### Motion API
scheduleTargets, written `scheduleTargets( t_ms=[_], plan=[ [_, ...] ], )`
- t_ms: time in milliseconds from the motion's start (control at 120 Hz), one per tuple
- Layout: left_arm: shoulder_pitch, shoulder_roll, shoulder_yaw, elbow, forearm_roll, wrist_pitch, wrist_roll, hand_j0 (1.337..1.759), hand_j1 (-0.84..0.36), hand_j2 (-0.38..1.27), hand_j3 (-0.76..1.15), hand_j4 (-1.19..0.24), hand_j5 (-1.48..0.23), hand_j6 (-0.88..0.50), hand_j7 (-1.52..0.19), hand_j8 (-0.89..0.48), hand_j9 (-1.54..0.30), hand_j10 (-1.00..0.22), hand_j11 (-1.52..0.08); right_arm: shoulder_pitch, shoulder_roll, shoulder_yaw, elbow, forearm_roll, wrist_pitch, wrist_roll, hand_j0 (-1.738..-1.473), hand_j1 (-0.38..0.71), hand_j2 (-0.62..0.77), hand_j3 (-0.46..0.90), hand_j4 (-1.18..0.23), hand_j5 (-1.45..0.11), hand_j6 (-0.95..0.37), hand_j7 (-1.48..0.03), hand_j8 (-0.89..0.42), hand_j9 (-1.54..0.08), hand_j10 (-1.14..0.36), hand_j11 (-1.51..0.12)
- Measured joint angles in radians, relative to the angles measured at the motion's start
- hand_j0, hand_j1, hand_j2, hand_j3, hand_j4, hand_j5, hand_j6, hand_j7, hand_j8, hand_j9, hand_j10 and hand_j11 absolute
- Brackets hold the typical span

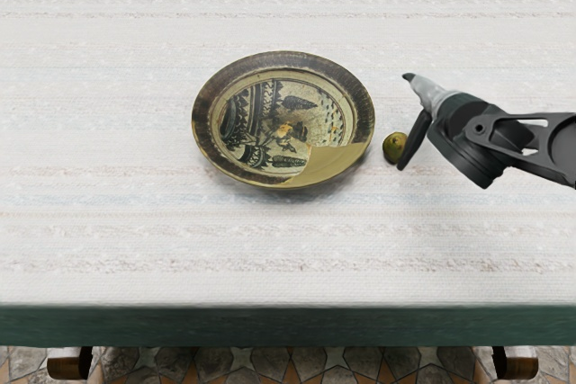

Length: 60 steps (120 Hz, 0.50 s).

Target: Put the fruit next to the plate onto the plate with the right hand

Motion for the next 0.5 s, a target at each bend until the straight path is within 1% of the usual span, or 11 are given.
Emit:
scheduleTargets(
  t_ms=[250,500],
  plan=[
    [0.0,0.0,0.0,0.0,0.0,0.0,0.0,1.658,0.34,0.0,0.0,-0.01,-0.01,-0.01,-0.01,-0.01,-0.01,-0.01,-0.01,-0.037,0.065,0.0,-0.078,-0.022,-0.016,0.0,-1.658,-0.35,0.0,0.0,0.0,0.0,0.0,0.0,0.0,0.0,0.0,0.0],
    [0.0,0.0,0.0,0.0,0.0,0.0,0.0,1.658,0.34,0.0,0.0,-0.01,-0.01,-0.01,-0.01,-0.01,-0.01,-0.01,-0.01,-0.068,0.081,-0.001,-0.102,-0.029,-0.024,0.0,-1.658,-0.34,0.0,0.0,-0.01,-0.01,-0.01,-0.01,-0.01,-0.01,-0.01,-0.01]
  ],
)
